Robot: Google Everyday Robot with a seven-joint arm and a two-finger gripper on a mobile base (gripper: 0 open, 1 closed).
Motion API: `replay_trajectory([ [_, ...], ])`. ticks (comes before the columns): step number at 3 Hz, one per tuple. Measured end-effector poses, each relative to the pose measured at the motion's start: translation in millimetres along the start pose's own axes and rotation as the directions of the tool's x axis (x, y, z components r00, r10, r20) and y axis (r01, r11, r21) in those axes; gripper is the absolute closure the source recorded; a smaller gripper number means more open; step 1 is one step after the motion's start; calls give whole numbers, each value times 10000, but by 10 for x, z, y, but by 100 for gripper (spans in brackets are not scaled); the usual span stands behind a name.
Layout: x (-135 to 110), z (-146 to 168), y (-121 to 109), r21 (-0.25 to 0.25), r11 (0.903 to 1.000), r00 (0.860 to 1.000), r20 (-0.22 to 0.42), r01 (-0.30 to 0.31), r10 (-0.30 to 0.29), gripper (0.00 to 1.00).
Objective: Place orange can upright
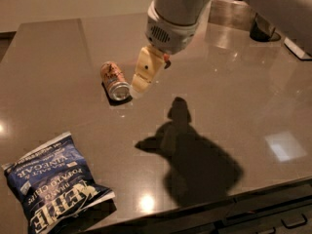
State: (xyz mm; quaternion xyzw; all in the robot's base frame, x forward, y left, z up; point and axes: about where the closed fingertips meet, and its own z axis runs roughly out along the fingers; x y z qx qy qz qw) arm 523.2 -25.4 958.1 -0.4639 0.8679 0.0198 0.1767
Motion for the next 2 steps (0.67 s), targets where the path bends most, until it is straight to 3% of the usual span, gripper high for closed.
replay_trajectory([
  [2,-849,567,196,-394,9937,9907,-917,-1045,1005,0],
])
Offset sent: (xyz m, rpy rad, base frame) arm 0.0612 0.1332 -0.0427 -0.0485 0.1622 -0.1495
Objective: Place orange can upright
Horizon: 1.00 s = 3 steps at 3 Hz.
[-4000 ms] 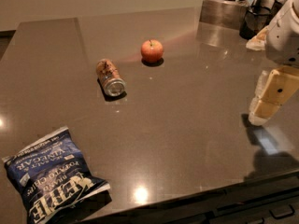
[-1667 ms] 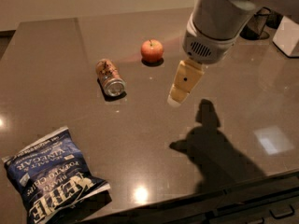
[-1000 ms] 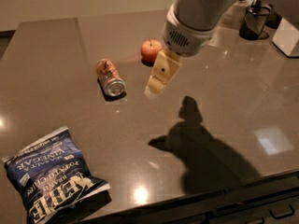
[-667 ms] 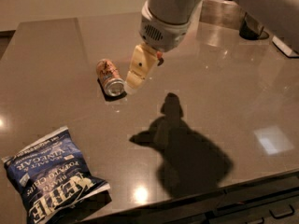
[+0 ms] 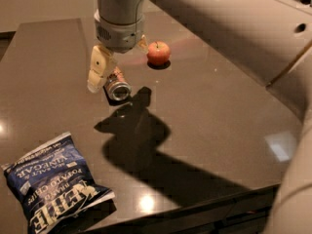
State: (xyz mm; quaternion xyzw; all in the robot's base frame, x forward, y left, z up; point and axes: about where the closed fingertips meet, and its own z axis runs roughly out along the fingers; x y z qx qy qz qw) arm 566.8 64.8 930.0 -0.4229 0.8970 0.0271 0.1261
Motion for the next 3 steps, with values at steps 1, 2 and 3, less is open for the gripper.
replay_trajectory([
  [1,-305,196,50,-31,9991,9988,-233,-434,433,0],
  [2,-601,444,105,-205,9962,9954,-468,-844,834,0],
  [3,-757,653,92,-347,9922,9913,-588,-1196,1174,0],
])
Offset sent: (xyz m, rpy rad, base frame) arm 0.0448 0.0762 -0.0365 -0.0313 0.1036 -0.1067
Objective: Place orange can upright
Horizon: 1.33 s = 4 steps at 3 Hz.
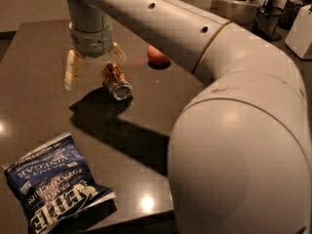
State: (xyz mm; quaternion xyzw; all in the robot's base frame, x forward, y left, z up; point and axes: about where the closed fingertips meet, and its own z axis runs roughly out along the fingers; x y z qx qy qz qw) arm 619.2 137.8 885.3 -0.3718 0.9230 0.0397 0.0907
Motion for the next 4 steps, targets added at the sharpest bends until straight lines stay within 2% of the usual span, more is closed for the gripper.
replay_trajectory([
  [2,-64,136,-214,165,9979,9980,-30,-631,631,0],
  [3,-42,195,-293,328,9958,9961,-190,-853,860,17],
  [4,-31,242,-320,452,9948,9950,-373,-913,930,41],
])
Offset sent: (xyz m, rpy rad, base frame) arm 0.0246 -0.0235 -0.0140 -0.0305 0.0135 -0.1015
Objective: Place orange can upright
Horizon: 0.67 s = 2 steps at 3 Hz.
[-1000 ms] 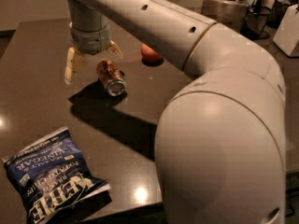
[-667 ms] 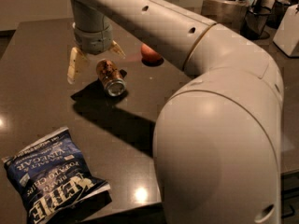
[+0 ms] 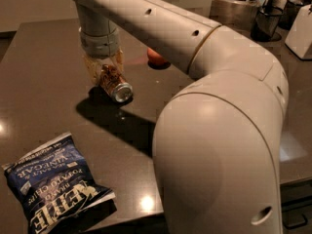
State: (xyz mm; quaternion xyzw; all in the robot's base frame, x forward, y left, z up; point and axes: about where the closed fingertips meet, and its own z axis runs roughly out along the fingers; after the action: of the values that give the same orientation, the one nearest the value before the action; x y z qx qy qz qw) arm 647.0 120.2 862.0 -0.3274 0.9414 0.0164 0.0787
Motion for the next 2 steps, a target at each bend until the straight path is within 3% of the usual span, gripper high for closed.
replay_trajectory([
  [1,-6,-76,4,-133,9995,9992,292,282,-278,65],
  [2,45,-390,56,-763,9912,9816,1658,1081,-942,96],
])
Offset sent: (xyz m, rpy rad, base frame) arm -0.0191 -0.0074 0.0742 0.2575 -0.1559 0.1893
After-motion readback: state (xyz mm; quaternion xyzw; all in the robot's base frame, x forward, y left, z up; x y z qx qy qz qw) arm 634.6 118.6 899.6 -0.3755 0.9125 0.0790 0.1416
